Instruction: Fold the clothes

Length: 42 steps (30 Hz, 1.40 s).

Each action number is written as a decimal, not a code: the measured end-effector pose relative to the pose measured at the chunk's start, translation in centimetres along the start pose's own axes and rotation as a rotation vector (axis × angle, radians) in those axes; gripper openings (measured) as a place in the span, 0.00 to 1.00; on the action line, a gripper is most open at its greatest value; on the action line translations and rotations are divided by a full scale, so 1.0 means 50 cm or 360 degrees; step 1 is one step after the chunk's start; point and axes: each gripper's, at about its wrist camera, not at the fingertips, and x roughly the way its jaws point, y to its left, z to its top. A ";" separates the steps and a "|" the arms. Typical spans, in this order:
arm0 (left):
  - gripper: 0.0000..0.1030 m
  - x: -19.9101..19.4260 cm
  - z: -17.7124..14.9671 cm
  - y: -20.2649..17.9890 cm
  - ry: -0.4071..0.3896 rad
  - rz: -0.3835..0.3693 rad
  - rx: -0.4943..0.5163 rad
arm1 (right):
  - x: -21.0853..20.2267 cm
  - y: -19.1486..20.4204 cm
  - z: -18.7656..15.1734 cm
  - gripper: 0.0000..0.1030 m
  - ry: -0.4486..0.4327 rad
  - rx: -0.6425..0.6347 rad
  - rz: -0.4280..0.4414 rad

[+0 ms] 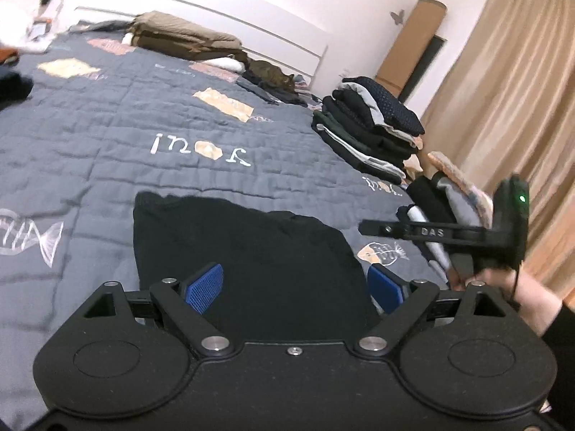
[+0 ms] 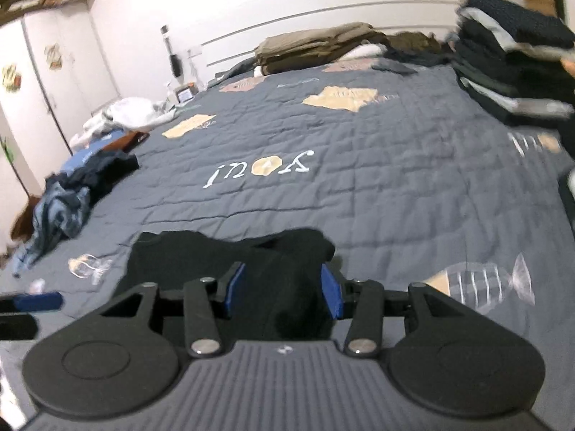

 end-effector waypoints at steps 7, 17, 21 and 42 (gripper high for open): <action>0.84 0.024 0.014 0.020 0.0021 -0.0021 0.0054 | 0.076 -0.001 0.030 0.44 0.0050 -0.0242 0.0006; 0.84 0.041 0.009 0.027 0.0094 -0.0071 0.0023 | 0.174 0.017 0.037 0.44 0.0181 -0.0394 0.0014; 0.84 0.040 0.007 0.027 0.0100 -0.0072 0.0021 | 0.209 0.037 0.033 0.44 0.0220 -0.0499 -0.0035; 0.84 0.040 0.006 0.037 0.0111 -0.0019 -0.0011 | 0.231 0.011 0.031 0.06 0.0185 -0.0290 0.0142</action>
